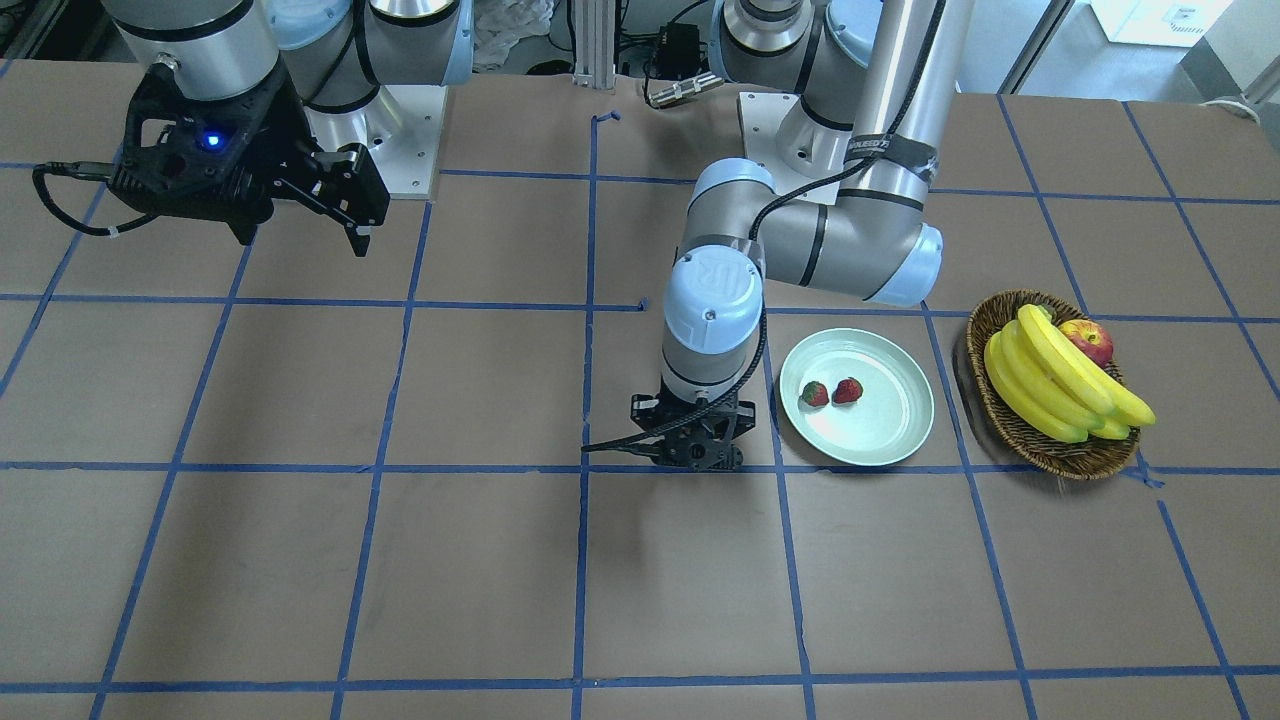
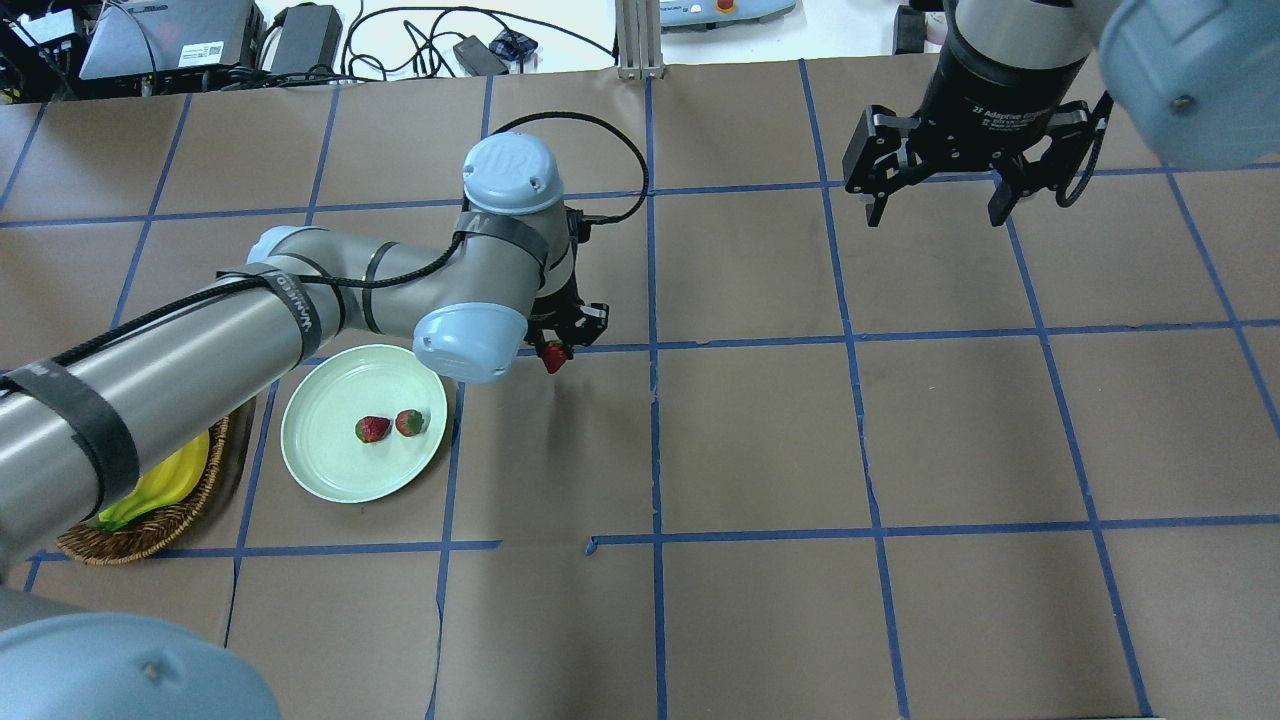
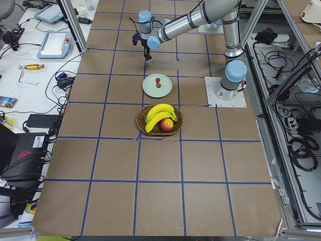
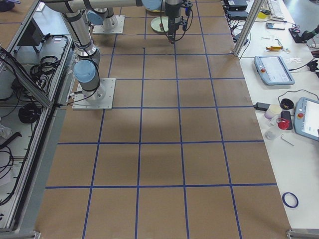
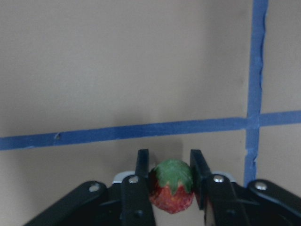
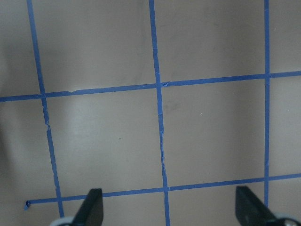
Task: Collect all strawberries into plate
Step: 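Carry the strawberry onto the plate and open the left gripper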
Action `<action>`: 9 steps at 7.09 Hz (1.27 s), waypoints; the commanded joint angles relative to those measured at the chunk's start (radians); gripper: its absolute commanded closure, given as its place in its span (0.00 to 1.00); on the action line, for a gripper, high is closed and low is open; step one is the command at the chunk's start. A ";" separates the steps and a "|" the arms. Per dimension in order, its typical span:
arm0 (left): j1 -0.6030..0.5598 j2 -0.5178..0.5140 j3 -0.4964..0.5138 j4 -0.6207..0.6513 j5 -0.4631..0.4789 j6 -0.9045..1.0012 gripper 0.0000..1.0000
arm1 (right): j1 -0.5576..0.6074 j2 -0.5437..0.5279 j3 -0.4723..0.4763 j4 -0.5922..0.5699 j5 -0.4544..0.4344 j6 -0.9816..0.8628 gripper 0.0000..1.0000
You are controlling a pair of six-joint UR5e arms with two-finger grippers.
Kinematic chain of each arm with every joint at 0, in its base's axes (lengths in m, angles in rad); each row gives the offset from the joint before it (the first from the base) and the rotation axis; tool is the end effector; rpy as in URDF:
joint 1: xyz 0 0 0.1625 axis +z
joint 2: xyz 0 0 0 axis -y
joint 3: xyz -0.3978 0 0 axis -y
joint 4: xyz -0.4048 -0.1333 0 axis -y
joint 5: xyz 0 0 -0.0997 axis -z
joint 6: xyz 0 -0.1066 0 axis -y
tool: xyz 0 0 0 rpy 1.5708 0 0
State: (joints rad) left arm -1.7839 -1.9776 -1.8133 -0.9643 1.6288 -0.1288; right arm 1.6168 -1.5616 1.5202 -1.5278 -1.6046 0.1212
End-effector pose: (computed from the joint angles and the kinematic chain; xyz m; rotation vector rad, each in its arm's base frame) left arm -0.2458 -0.5350 0.1725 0.1316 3.0739 0.0497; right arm 0.1529 -0.5011 0.4703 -0.1168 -3.1056 0.0019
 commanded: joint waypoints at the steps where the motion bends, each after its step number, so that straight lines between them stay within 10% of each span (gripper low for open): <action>1: 0.142 0.109 -0.108 -0.044 0.025 0.204 0.78 | 0.000 0.002 0.000 0.000 -0.001 0.000 0.00; 5: 0.412 0.177 -0.202 -0.039 0.052 0.622 0.68 | 0.000 0.002 0.000 -0.002 0.000 0.000 0.00; 7: 0.406 0.178 -0.204 -0.036 0.037 0.560 0.00 | 0.000 0.002 0.000 -0.003 0.000 0.000 0.00; 9: 0.393 0.209 -0.187 -0.030 0.036 0.506 0.00 | 0.000 0.002 0.000 -0.003 0.000 0.000 0.00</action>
State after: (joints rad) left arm -1.3845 -1.7909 -2.0119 -0.9984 1.6676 0.4042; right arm 1.6168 -1.5601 1.5202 -1.5308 -1.6045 0.1212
